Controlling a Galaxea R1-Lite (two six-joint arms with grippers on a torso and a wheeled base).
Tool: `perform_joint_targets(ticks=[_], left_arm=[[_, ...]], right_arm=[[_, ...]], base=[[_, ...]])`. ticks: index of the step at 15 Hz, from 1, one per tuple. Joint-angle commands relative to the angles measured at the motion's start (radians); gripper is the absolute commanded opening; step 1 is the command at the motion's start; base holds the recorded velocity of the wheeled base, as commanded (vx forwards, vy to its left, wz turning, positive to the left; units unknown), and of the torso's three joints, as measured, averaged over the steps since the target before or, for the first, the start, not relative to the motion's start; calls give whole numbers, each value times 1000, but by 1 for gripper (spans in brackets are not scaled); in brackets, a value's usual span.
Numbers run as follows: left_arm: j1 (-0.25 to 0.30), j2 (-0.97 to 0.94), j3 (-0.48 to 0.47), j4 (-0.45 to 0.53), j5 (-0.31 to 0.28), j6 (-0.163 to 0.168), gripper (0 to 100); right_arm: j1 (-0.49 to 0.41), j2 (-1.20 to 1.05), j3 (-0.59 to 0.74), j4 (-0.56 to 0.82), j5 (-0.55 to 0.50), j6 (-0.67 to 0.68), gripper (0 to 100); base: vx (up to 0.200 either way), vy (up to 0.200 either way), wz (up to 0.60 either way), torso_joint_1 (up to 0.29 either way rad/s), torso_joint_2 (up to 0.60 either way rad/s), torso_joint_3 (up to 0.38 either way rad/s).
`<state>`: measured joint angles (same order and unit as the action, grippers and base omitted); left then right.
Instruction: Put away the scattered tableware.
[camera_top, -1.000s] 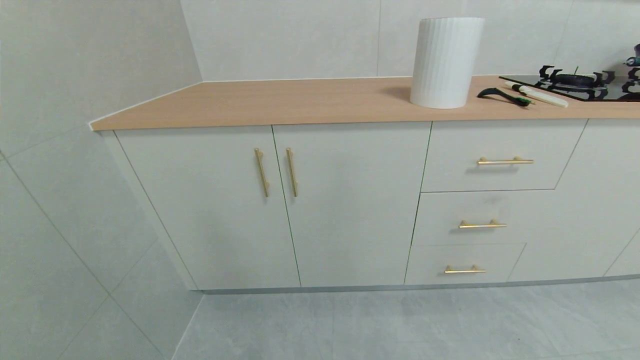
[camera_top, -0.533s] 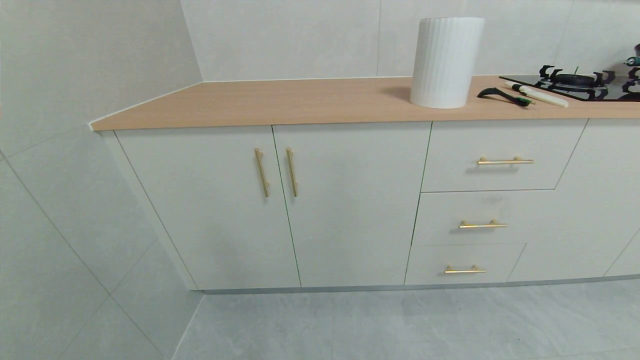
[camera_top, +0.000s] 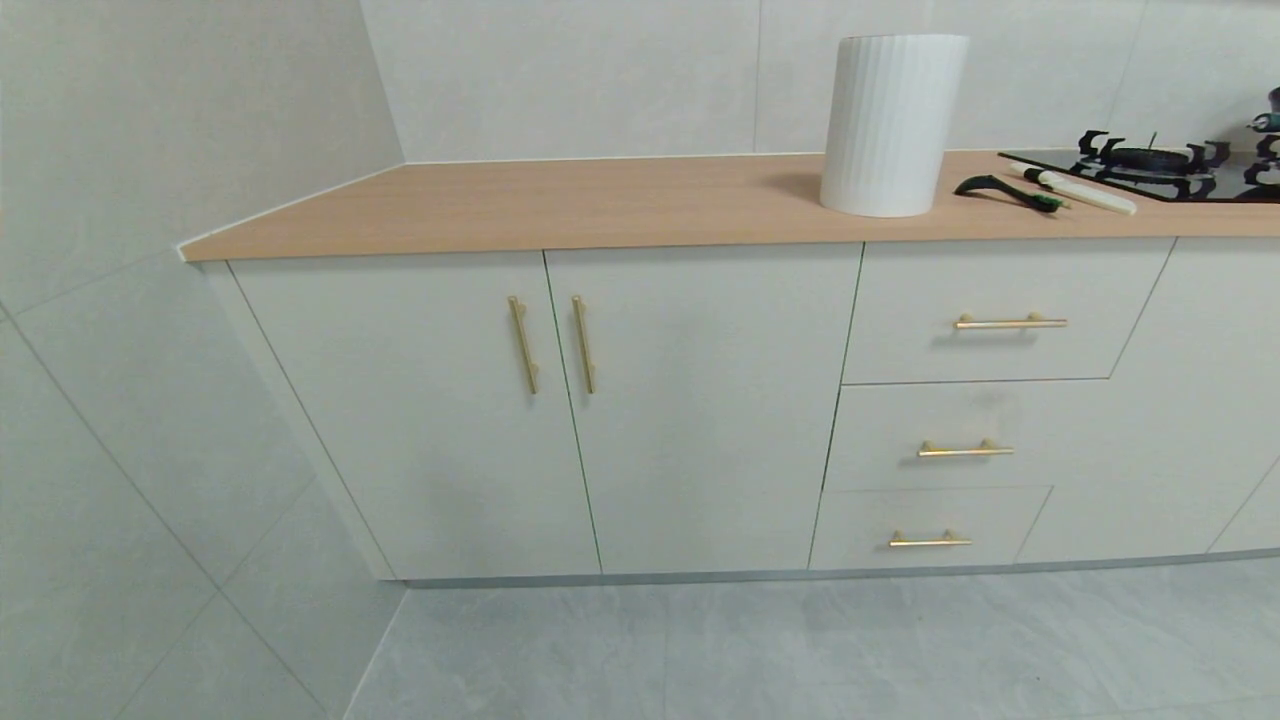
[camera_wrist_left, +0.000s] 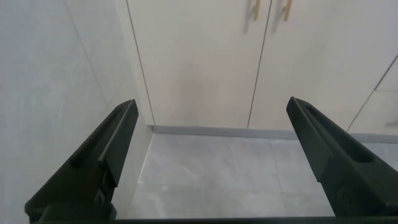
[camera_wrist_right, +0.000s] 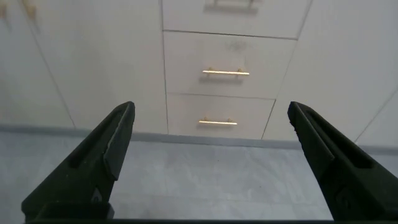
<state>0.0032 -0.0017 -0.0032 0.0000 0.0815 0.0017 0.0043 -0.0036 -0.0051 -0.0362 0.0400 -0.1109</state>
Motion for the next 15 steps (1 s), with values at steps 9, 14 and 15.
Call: perform_joint_targets(ticks=[9,14,15], left_arm=[[0,2,3,-3,-2,-12,100],[-2,2,3,-2,-2,-9,100],[-2,2,3,-2,-2,-6,100]], right_arm=[[-3,7,5,36,-71,128,100],[-3,5,5,36,-68,105,100],[-3,5,5,36,-68,106,100]], base=[[0,0,0,0,0,0],[0,0,0,0,0,0],[0,0,0,0,0,0]])
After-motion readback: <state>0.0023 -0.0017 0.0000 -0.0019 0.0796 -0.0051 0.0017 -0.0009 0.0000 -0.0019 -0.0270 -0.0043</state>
